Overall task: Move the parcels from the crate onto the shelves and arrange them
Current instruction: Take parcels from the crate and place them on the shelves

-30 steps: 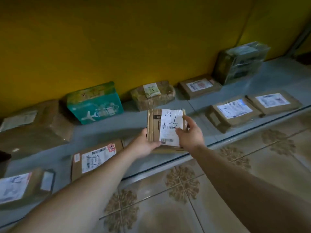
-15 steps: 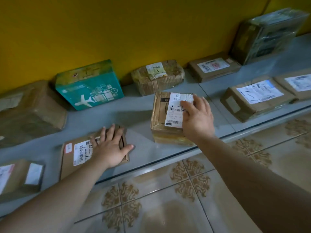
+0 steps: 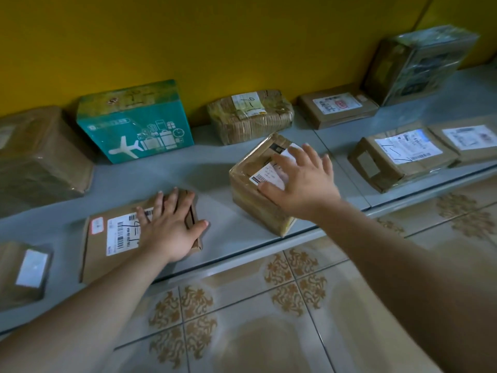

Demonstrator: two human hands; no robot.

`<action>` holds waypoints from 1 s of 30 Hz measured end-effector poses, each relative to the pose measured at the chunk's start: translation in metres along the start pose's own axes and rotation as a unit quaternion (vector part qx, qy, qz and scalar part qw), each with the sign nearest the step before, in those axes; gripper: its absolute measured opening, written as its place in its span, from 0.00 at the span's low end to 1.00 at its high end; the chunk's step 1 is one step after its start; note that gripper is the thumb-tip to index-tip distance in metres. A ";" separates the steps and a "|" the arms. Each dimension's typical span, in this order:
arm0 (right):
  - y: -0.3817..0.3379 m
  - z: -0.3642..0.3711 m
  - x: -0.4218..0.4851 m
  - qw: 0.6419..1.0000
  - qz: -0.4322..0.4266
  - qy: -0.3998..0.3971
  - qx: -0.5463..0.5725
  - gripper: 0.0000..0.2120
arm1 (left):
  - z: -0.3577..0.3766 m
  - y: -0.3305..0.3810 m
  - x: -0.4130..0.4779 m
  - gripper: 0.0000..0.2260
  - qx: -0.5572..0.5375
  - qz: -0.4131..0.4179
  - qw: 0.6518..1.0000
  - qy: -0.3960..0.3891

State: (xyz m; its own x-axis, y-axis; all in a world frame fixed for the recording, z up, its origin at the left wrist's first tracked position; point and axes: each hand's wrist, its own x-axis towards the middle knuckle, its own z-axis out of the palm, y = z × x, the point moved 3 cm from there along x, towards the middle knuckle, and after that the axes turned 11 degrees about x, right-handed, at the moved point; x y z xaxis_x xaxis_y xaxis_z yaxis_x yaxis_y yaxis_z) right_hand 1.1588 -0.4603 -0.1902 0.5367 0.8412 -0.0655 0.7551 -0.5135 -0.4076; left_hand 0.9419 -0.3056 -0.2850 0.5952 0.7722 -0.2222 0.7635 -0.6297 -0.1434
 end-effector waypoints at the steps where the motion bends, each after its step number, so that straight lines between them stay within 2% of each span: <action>1: 0.004 -0.006 0.002 0.999 -0.043 -0.018 0.000 0.34 | 0.000 0.000 0.000 0.34 -0.002 0.000 1.000 0.003; 2: 0.009 -0.008 0.004 0.996 -0.069 -0.047 -0.010 0.34 | 0.000 0.000 0.000 0.34 -0.004 0.000 1.000 0.005; 4: 0.018 -0.002 0.007 0.993 -0.064 -0.088 -0.041 0.34 | 0.000 0.000 0.000 0.34 -0.005 0.001 1.000 0.007; 9: 0.011 0.024 -0.003 0.994 0.108 0.009 0.005 0.35 | -0.001 0.001 -0.001 0.34 -0.001 0.004 1.000 0.004; 12: 0.000 0.030 -0.002 0.987 0.154 0.029 0.021 0.36 | -0.003 0.002 -0.002 0.34 -0.004 0.003 1.000 0.001; 18: -0.005 0.030 0.007 0.988 0.148 0.030 0.016 0.36 | -0.009 0.003 0.003 0.35 -0.009 0.006 1.000 -0.028; 21: -0.006 0.016 0.006 0.990 0.141 -0.020 -0.005 0.37 | -0.030 0.001 -0.001 0.36 0.009 0.022 0.996 -0.084; 23: -0.012 -0.004 -0.006 0.989 0.132 -0.059 -0.026 0.39 | -0.056 -0.003 -0.017 0.36 0.012 0.038 0.994 -0.107; 26: -0.030 -0.054 -0.038 0.989 0.125 -0.078 -0.024 0.39 | -0.112 -0.007 -0.059 0.34 -0.017 0.071 0.990 -0.123; 30: -0.064 -0.129 -0.088 0.987 0.112 -0.107 -0.044 0.39 | -0.191 -0.009 -0.127 0.31 -0.004 0.101 0.980 -0.170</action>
State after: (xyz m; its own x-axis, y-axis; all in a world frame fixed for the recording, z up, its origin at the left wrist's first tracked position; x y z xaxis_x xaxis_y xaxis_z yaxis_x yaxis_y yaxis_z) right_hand 1.1115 -0.5231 -0.0406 0.6089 0.7168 -0.3397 0.6620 -0.6952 -0.2802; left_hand 0.9071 -0.3815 -0.0717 0.6178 0.5577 -0.5543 0.6408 -0.7657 -0.0562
